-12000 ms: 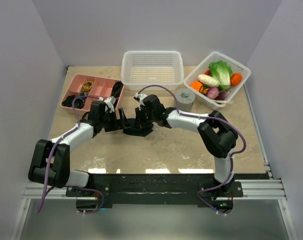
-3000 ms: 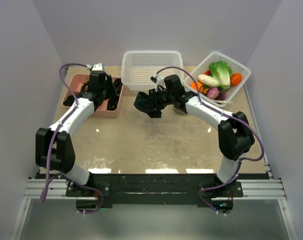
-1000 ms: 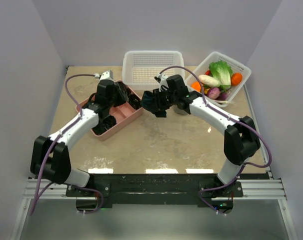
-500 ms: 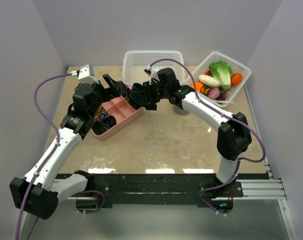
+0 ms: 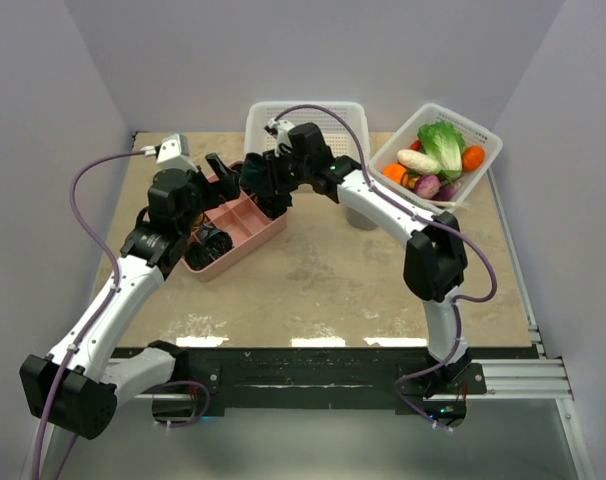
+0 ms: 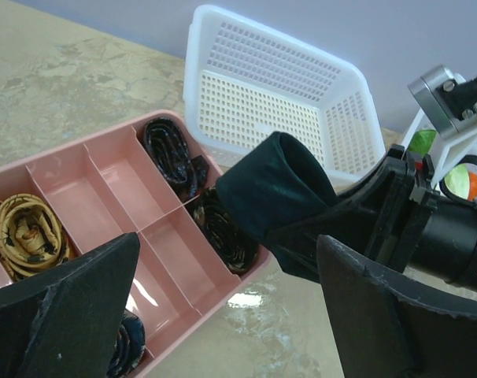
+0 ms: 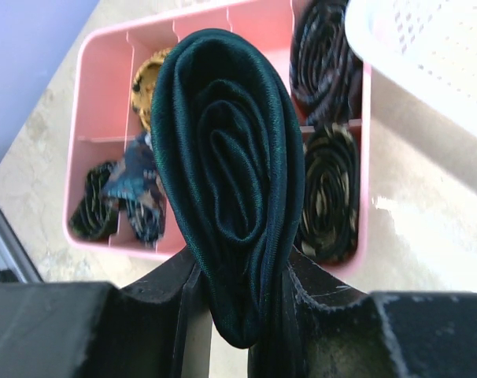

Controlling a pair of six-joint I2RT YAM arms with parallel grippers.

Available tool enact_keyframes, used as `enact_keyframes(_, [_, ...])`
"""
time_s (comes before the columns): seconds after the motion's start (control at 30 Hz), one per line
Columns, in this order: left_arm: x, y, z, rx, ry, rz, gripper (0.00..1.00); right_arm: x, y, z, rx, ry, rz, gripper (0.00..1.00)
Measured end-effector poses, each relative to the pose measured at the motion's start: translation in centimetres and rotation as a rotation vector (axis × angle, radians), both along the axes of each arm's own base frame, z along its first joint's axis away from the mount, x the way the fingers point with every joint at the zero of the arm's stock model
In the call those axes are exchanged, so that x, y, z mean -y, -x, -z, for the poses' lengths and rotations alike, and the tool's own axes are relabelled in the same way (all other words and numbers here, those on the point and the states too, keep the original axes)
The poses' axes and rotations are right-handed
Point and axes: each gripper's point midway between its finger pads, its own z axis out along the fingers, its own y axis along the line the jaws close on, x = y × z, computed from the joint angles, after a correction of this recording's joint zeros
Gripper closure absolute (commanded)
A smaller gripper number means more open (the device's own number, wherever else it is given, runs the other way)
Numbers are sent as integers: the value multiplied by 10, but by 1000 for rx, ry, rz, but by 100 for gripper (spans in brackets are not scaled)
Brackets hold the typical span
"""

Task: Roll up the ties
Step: Place the tie in the storage box.

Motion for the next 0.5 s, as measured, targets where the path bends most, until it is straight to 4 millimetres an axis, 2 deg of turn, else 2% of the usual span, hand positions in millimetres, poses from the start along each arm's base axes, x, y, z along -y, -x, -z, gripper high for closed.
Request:
enact_keyframes(0.27, [-5, 4, 8, -34, -18, -19, 0, -36, -8, 17, 2, 8, -27, 100])
enact_keyframes(0.5, [-12, 13, -4, -5, -15, -41, 0, -60, -11, 32, -6, 8, -36, 100])
